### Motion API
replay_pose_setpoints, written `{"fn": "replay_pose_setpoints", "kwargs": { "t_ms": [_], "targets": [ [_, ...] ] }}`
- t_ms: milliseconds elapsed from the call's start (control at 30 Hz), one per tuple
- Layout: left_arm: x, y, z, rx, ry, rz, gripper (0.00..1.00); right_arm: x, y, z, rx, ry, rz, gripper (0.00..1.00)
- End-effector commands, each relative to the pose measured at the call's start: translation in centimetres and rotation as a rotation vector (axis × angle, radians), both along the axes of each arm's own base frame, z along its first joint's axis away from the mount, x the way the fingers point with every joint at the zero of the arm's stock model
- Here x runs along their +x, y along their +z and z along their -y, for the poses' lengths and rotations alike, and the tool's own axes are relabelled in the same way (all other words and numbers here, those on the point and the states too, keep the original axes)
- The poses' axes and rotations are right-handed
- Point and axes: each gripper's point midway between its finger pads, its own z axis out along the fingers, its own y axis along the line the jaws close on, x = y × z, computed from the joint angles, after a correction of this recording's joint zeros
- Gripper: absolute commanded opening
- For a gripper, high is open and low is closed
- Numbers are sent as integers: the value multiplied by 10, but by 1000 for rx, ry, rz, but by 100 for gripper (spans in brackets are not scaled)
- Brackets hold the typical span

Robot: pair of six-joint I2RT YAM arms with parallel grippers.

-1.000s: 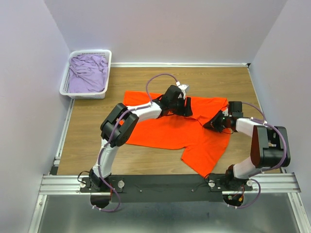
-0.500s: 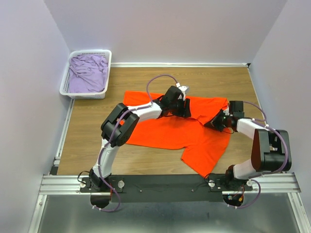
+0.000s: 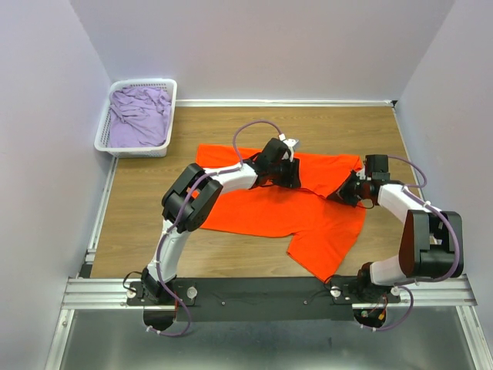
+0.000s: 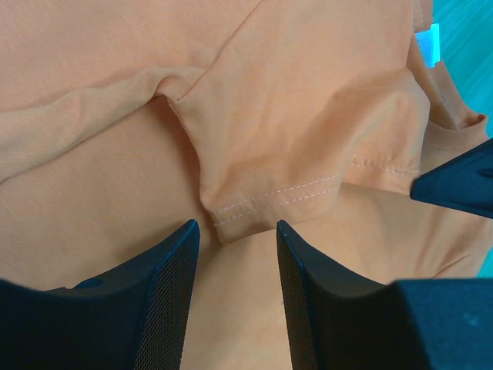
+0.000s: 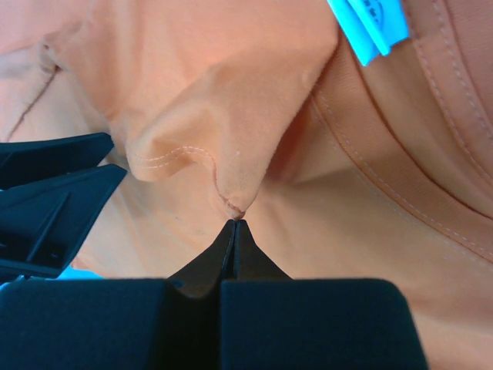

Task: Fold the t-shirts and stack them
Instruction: Fold the tshirt

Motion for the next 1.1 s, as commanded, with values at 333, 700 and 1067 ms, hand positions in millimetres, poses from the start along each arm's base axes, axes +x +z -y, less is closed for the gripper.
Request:
{"fn": "replay_pose_setpoints", "kwargs": {
  "t_ms": [333, 700, 1067],
  "targets": [
    [3, 10, 4, 0, 15, 28, 52, -9, 6, 20, -122, -5, -55, 1],
    [3, 24, -4, 8, 48, 38, 52, -25, -8, 26, -168, 19, -134, 1],
    [50, 54, -86, 41, 246, 86, 53, 10, 32, 40, -235, 7, 1, 40]
  ]
}}
